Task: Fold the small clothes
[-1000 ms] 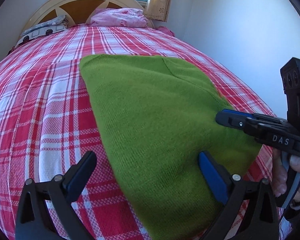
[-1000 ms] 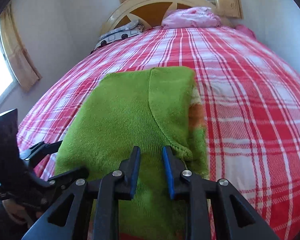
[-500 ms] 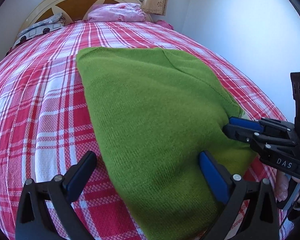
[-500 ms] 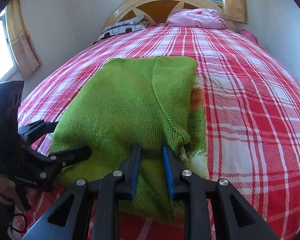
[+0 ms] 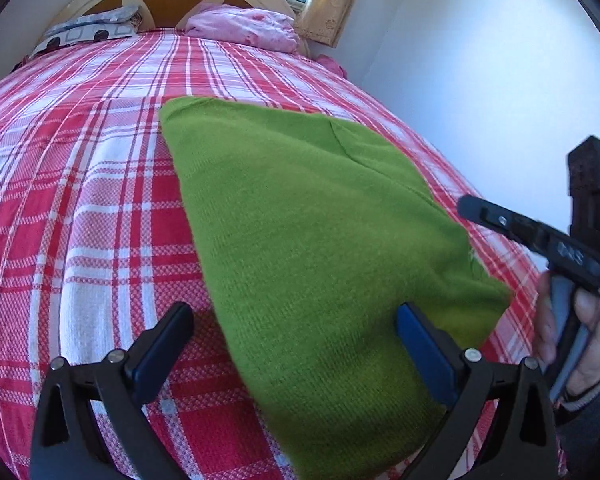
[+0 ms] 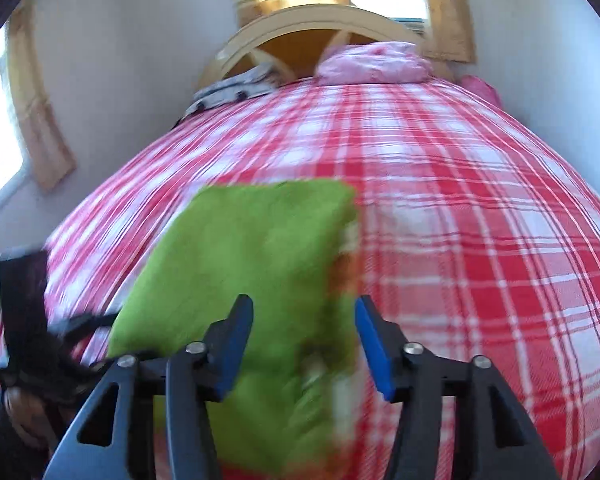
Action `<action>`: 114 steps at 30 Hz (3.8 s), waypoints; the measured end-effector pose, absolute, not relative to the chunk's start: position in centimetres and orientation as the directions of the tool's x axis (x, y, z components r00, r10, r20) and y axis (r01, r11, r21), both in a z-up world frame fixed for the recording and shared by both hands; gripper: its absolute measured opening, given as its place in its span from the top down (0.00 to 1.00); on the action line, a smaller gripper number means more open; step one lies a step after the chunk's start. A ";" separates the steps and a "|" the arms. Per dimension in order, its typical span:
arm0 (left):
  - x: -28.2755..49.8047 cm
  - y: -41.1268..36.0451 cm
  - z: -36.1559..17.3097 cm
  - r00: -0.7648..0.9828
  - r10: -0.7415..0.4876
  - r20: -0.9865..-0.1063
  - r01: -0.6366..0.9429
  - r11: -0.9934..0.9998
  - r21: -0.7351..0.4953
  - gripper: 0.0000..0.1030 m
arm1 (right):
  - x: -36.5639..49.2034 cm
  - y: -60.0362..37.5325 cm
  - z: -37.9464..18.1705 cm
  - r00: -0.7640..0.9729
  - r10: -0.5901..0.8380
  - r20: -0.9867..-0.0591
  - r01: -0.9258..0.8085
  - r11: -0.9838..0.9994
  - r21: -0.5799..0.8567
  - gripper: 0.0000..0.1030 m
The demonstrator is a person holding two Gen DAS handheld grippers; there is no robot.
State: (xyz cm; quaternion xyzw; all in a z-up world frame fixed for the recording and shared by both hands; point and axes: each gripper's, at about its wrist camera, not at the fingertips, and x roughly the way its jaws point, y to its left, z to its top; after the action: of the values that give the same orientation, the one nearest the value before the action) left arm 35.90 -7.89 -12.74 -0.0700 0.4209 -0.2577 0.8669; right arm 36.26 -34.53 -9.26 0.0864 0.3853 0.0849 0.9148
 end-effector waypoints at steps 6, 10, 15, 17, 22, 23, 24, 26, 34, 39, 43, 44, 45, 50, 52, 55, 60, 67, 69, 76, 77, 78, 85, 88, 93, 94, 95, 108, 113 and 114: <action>35.8 -8.8 -12.7 0.516 -0.474 -0.713 0.393 0.871 -0.294 0.00 | 40.0 -37.0 -11.1 0.618 0.330 -0.714 -0.108 0.935 0.338 0.46; 35.9 -8.5 -12.8 0.513 -0.485 -0.708 0.390 0.867 -0.311 0.00 | 41.8 -38.8 -12.0 0.584 0.469 -0.662 -0.106 0.853 0.511 0.38; 36.0 -8.6 -12.8 0.513 -0.482 -0.710 0.390 0.868 -0.307 0.00 | 44.5 -39.9 -13.1 0.565 0.529 -0.633 -0.055 0.789 0.612 0.10; 36.1 -8.6 -12.9 0.511 -0.483 -0.711 0.391 0.867 -0.309 0.00 | 45.6 -39.9 -13.5 0.559 0.530 -0.637 -0.045 0.787 0.616 0.10; 36.2 -8.6 -12.9 0.510 -0.488 -0.708 0.391 0.865 -0.314 0.00 | 47.9 -39.7 -14.8 0.529 0.565 -0.634 -0.029 0.758 0.651 0.10; 36.2 -8.6 -12.9 0.509 -0.491 -0.707 0.392 0.864 -0.317 0.00 | 48.2 -39.7 -14.9 0.528 0.568 -0.632 -0.031 0.756 0.654 0.10; 36.3 -8.5 -12.9 0.507 -0.495 -0.706 0.391 0.862 -0.323 0.00 | 48.3 -39.8 -15.0 0.528 0.570 -0.629 -0.034 0.754 0.656 0.10; 36.4 -8.4 -13.0 0.504 -0.504 -0.702 0.390 0.858 -0.336 0.00 | 48.6 -39.9 -15.2 0.524 0.584 -0.619 -0.042 0.744 0.667 0.10; 36.6 -8.5 -13.0 0.489 -0.531 -0.692 0.408 0.840 -0.357 0.00 | 50.4 -38.6 -16.6 0.468 0.651 -0.598 -0.089 0.708 0.701 0.54; 36.5 -8.7 -12.9 0.484 -0.541 -0.688 0.418 0.833 -0.361 0.10 | 50.6 -38.3 -17.3 0.473 0.661 -0.583 -0.099 0.697 0.710 0.64; 36.2 -9.4 -12.7 0.491 -0.509 -0.707 0.425 0.848 -0.316 0.16 | 49.9 -38.4 -17.2 0.488 0.654 -0.578 -0.115 0.705 0.700 0.68; 36.2 -9.5 -12.7 0.494 -0.503 -0.710 0.427 0.851 -0.306 0.17 | 49.6 -38.4 -17.2 0.493 0.650 -0.578 -0.119 0.708 0.696 0.68; 36.1 -9.6 -12.6 0.496 -0.496 -0.712 0.428 0.854 -0.297 0.21 | 49.4 -38.4 -17.2 0.498 0.647 -0.578 -0.121 0.712 0.692 0.68; 35.7 -9.6 -12.0 0.500 -0.482 -0.720 0.436 0.858 -0.272 0.37 | 49.1 -38.0 -17.0 0.499 0.630 -0.595 -0.122 0.731 0.672 0.71; 35.5 -9.7 -11.7 0.504 -0.475 -0.721 0.439 0.860 -0.260 0.43 | 48.8 -37.8 -16.7 0.502 0.627 -0.596 -0.122 0.733 0.669 0.73; 34.9 -9.6 -11.0 0.509 -0.476 -0.717 0.449 0.858 -0.250 0.58 | 48.2 -37.4 -16.2 0.512 0.613 -0.601 -0.108 0.740 0.663 0.74; 34.2 -9.5 -10.1 0.517 -0.448 -0.730 0.463 0.863 -0.202 0.64 | 46.7 -36.0 -14.7 0.528 0.591 -0.610 -0.130 0.766 0.630 0.75; 32.4 -8.1 -9.0 0.527 -0.440 -0.727 0.454 0.869 -0.196 0.66 | 44.4 -33.9 -13.3 0.527 0.607 -0.595 -0.165 0.759 0.629 0.76; 32.0 -7.8 -8.8 0.528 -0.436 -0.728 0.453 0.870 -0.193 0.66 | 43.9 -33.3 -13.1 0.524 0.611 -0.594 -0.174 0.759 0.627 0.76; 29.9 -5.6 -7.8 0.552 -0.427 -0.716 0.432 0.881 -0.193 0.67 | 41.4 -30.6 -12.2 0.512 0.651 -0.560 -0.208 0.727 0.655 0.76; 29.4 -5.1 -7.6 0.559 -0.424 -0.713 0.428 0.884 -0.190 0.67 | 41.2 -30.2 -12.1 0.509 0.655 -0.559 -0.208 0.723 0.658 0.76; 29.1 -4.9 -7.5 0.564 -0.421 -0.711 0.427 0.885 -0.186 0.67 | 40.9 -29.7 -11.8 0.506 0.662 -0.553 -0.217 0.718 0.662 0.76; 26.3 -1.7 -6.4 0.612 -0.387 -0.690 0.387 0.907 -0.166 0.67 | 38.9 -25.5 -10.5 0.478 0.716 -0.509 -0.274 0.672 0.688 0.76; 25.2 -0.4 -6.3 0.628 -0.371 -0.684 0.363 0.917 -0.164 0.67 | 38.4 -23.7 -10.4 0.461 0.735 -0.498 -0.291 0.655 0.698 0.76; 23.3 2.1 -6.1 0.652 -0.337 -0.679 0.323 0.934 -0.154 0.67 | 37.3 -20.2 -10.1 0.425 0.768 -0.479 -0.319 0.623 0.714 0.76; 23.0 2.6 -6.0 0.656 -0.329 -0.679 0.313 0.938 -0.152 0.67 | 37.2 -19.4 -10.1 0.416 0.775 -0.475 -0.326 0.615 0.718 0.76; 22.6 3.1 -6.0 0.660 -0.322 -0.678 0.304 0.941 -0.151 0.67 | 37.0 -18.5 -10.1 0.406 0.783 -0.472 -0.333 0.608 0.721 0.76; 18.8 10.3 -6.2 0.697 -0.181 -0.694 0.176 0.981 -0.079 0.67 | 36.3 -6.9 -10.1 0.273 0.852 -0.446 -0.413 0.522 0.746 0.76; 17.6 12.5 -6.3 0.703 -0.135 -0.699 0.130 0.990 -0.060 0.67 | 36.0 -3.1 -10.7 0.226 0.865 -0.448 -0.429 0.502 0.751 0.76; 17.2 12.8 -6.4 0.704 -0.129 -0.699 0.123 0.991 -0.058 0.67 | 36.1 -2.4 -10.8 0.219 0.866 -0.449 -0.431 0.499 0.752 0.76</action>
State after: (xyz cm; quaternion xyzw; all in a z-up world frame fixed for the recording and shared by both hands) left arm 17.25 12.82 -6.39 -0.0036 0.3788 -0.0683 0.9230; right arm 36.05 -2.45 -10.76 0.2435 0.4464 0.4372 0.7419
